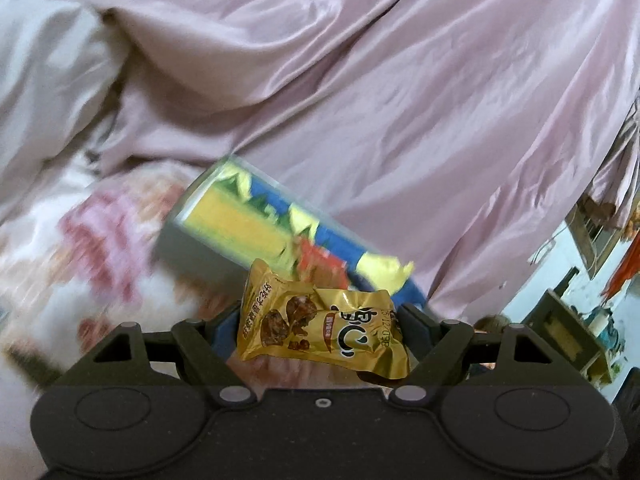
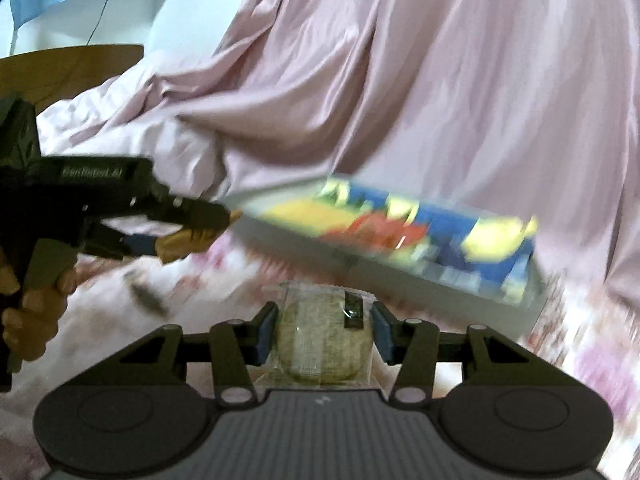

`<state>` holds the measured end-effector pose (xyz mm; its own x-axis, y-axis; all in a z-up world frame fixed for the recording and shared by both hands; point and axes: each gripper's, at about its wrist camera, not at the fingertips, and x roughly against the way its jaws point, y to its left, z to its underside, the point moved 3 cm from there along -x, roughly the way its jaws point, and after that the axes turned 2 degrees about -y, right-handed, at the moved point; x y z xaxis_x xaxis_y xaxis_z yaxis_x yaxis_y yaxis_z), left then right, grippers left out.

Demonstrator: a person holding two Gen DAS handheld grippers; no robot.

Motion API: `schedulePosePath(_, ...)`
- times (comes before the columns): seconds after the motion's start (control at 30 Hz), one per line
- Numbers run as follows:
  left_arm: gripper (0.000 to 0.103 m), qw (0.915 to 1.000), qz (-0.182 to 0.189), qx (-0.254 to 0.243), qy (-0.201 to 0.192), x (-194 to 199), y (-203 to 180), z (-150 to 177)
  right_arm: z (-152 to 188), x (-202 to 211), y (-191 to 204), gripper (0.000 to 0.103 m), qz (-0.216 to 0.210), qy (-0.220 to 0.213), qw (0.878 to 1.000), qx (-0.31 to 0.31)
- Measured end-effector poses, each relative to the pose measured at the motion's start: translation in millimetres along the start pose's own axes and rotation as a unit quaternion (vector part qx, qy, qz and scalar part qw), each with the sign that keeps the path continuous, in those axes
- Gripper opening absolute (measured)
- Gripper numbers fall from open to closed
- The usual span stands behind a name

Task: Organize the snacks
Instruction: 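Carry the cake with the right gripper while the left carries the yellow bag to the tray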

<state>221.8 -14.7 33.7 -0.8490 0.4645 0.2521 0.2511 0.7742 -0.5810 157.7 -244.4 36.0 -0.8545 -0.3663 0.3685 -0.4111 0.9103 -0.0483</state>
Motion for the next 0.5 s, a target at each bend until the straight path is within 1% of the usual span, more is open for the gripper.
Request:
schedulePosePath(0.13,0.082,0.9999,0.009,-0.009,-0.008,-30.6,-11.5,-19.1,-30.1,-17.8,-25.9,0.054,0.017,-0.022,1.0,0.005)
schedulePosePath(0.23,0.082,0.9998,0.012,-0.012,-0.011,-51.8,-17.0,-29.5,-43.9,-32.5,-43.4,0.054,0.03,-0.032,0.999,0.002)
schedulePosePath(0.33,0.082,0.9996,0.011,-0.023,-0.009,-70.4,-20.6,-34.3,-47.3,-46.7,-53.6,0.054,0.038,-0.034,0.999,-0.007)
schedulePosePath(0.5,0.082,0.9996,0.006,-0.028,0.004,-93.5,-19.9,-35.0,-45.1,-66.2,-66.5,0.054,0.052,-0.034,0.998,-0.01)
